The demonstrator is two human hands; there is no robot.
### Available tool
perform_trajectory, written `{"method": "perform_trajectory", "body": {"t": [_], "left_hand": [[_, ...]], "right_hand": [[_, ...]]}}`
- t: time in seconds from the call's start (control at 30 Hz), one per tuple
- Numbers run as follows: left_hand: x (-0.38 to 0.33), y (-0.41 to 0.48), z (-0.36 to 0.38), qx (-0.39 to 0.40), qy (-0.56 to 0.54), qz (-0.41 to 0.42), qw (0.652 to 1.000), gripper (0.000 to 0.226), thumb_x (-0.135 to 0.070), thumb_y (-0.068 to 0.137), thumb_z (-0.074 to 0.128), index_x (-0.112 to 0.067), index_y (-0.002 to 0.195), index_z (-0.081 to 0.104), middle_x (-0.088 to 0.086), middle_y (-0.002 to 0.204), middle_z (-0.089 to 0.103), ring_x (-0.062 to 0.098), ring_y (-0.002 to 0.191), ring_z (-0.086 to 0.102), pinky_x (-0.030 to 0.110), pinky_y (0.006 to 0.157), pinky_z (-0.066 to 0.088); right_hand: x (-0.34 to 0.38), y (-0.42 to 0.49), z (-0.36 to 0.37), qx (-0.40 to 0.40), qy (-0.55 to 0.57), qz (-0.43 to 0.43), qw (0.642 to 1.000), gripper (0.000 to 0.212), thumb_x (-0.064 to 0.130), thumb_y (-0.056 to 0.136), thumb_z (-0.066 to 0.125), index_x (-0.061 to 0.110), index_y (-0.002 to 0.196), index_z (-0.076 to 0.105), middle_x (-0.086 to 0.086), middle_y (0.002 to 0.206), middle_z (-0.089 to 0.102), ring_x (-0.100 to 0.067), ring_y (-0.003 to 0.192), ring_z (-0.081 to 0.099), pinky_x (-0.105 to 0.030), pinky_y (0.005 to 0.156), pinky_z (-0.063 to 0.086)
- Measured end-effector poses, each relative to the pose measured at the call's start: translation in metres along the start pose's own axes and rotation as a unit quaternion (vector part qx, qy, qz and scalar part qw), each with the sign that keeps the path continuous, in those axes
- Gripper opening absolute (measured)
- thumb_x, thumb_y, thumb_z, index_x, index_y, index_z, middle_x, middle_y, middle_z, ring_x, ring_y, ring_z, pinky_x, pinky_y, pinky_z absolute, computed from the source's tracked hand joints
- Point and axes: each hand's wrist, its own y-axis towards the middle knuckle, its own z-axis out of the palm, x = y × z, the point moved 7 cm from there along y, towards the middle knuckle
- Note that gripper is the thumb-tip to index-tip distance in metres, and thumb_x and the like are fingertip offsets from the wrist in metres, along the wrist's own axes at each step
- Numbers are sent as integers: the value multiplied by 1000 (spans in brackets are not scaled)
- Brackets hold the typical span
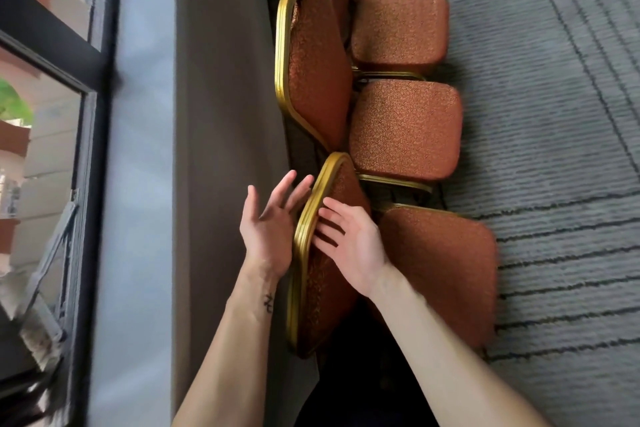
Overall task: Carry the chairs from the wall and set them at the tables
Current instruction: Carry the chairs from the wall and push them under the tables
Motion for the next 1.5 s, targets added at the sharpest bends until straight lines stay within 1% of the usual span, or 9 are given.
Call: {"method": "perform_trajectory", "body": {"t": [0.33, 0.47, 0.67, 0.87, 0.97, 1.07, 1.23, 1.37, 1.5], "left_hand": [[32, -35, 78, 69, -21, -31, 997, 76, -66, 102, 24, -14, 152, 48, 14, 153, 53, 29, 145, 46, 57, 126, 18], [49, -58, 125, 124, -50, -51, 990, 74, -64, 103, 25, -15, 156, 41, 13, 157, 49, 30, 146, 45, 55, 126, 19], [83, -83, 200, 189, -51, -62, 979, 72, -59, 103, 29, -12, 155, 42, 15, 156, 49, 31, 147, 43, 48, 128, 18], [113, -104, 261, 235, -40, -85, 968, 66, -53, 104, 32, -12, 151, 49, 12, 153, 53, 29, 149, 41, 45, 127, 22], [125, -110, 291, 287, -27, -124, 950, 64, -54, 104, 30, -13, 149, 52, 9, 155, 52, 25, 147, 41, 40, 116, 35], [130, -114, 311, 328, -5, -156, 932, 63, -53, 105, 31, -12, 148, 52, 10, 155, 52, 22, 147, 40, 36, 114, 33], [142, -122, 343, 409, 30, -205, 889, 62, -54, 104, 34, -12, 142, 58, 8, 151, 56, 17, 140, 48, 33, 119, 27], [158, -123, 364, 421, 147, -182, 876, 55, -44, 104, 33, -10, 130, 67, 4, 144, 63, 15, 144, 46, 37, 122, 21], [171, -133, 390, 448, 305, -77, 837, 43, -31, 106, 37, -11, 125, 70, -2, 137, 65, 4, 126, 55, 29, 114, 30]], "right_hand": [[41, -54, -45, -33, 40, -86, 995, 40, 31, 99, 54, 12, 130, 68, -21, 138, 59, -36, 125, 60, -50, 114, 42], [63, -91, -80, -40, 51, -142, 988, 48, 38, 91, 57, 16, 134, 65, -11, 133, 67, -29, 125, 63, -46, 112, 44], [77, -149, -137, -82, 56, -210, 973, 41, 39, 101, 45, 25, 134, 66, 6, 135, 67, -20, 126, 63, -43, 112, 43], [98, -198, -171, -168, -7, -257, 952, 33, 29, 105, 45, 28, 126, 71, 1, 117, 75, -12, 111, 68, -36, 104, 46], [117, -225, -185, -233, -89, -290, 924, 32, 29, 103, 49, 33, 128, 68, 12, 122, 70, 5, 112, 63, -26, 105, 45], [133, -253, -192, -312, -198, -328, 869, 32, 23, 101, 55, 34, 130, 63, 27, 119, 62, 24, 104, 53, -6, 90, 40], [138, -271, -219, -406, -267, -312, 817, 33, 31, 90, 64, 43, 120, 59, 19, 110, 70, 0, 99, 65, -34, 91, 54], [135, -289, -243, -501, -312, -277, 758, 32, 37, 90, 66, 27, 120, 63, 4, 105, 72, -21, 98, 68, -37, 82, 54], [126, -305, -268, -549, -305, -238, 741, 26, 51, 87, 62, 26, 92, 62, 6, 77, 66, -21, 74, 66, -39, 67, 53]]}}
